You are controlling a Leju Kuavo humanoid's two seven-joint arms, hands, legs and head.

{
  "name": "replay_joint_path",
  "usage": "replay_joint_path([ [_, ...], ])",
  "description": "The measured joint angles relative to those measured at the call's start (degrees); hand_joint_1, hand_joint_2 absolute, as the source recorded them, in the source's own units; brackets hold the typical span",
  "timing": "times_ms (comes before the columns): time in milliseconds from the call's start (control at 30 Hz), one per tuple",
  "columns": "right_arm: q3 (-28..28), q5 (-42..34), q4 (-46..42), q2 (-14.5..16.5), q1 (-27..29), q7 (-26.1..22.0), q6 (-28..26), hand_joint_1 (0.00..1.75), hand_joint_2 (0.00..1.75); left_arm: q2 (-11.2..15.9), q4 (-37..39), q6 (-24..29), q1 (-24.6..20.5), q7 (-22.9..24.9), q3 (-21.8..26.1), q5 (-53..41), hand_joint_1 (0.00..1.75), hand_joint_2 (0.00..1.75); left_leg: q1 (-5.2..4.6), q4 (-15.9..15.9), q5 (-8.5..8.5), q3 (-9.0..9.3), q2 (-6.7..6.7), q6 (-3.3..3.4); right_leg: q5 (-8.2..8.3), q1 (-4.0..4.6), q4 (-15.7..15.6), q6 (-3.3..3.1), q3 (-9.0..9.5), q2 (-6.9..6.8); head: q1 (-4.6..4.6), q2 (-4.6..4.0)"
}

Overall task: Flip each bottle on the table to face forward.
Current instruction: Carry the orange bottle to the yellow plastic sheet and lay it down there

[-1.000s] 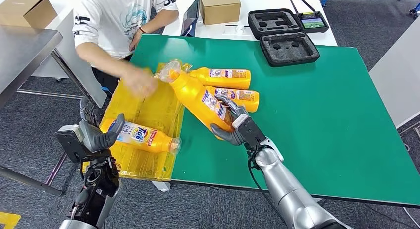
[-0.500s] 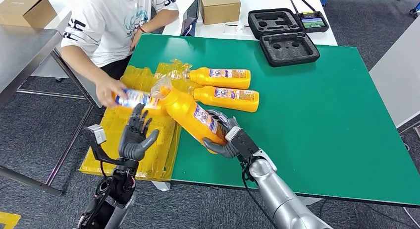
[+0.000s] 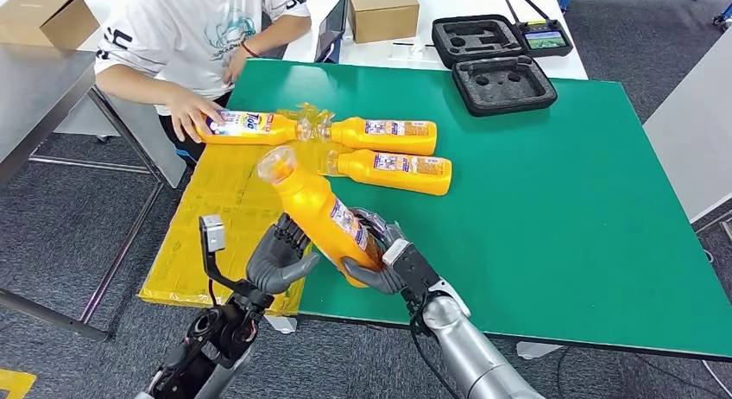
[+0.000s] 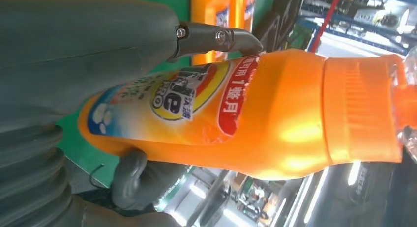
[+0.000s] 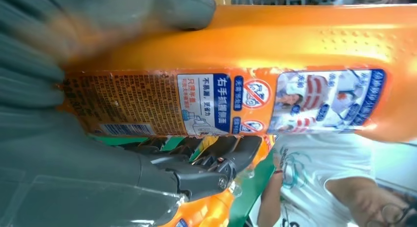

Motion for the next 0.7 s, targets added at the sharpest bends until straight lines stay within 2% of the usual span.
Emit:
replay_joint_path([
  [333, 0.38, 0.93, 0.06, 0.78, 0.39, -0.01, 1.09, 1.75, 1.75, 0.03, 2.58, -0.23, -3.02, -0.14, -2.0, 0.87, 0.0, 1.75, 0.01, 0.0, 0.0, 0.0, 0.02, -0.01, 0.0, 0.01, 0.01, 0.0, -0.02, 0.01, -0.01, 0.0],
  [700, 1.91, 2.99, 1.74, 3.54, 1.27, -0.1, 2.4, 1.75, 1.75, 0.02, 4.47, 1.66, -3.94, -0.55, -2.28, 1.11, 0.0, 1.75, 0.01, 0.0, 0.0, -0.01, 0.04, -0.01, -0.01, 0.01, 0.0, -0.01, -0.05, 0.02, 0.01, 0.0],
])
